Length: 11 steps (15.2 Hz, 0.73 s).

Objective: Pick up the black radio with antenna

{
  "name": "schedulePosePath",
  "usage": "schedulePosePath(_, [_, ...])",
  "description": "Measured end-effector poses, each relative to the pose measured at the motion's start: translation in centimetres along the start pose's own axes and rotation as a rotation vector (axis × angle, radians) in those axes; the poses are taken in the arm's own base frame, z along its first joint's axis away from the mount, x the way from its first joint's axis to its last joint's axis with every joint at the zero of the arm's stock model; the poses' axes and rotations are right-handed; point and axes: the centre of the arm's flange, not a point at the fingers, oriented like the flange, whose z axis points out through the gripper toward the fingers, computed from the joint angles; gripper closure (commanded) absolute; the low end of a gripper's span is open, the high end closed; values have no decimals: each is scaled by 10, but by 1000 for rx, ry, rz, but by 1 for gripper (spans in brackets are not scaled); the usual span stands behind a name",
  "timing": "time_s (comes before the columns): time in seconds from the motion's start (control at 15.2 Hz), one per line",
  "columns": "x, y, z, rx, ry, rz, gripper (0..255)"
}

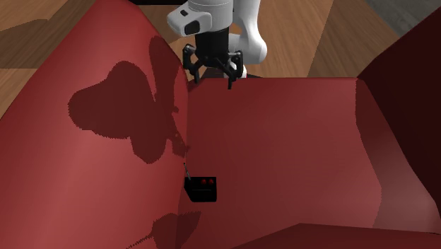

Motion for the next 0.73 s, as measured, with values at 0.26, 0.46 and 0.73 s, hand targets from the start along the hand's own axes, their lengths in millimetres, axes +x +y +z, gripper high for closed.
schedulePosePath(0.26, [41, -6, -5, -24, 53, -56, 0])
schedulePosePath(0.46, [78, -13, -4, -42, 93, -98, 0])
schedulePosePath(0.73, [119, -24, -8, -66, 145, -153, 0])
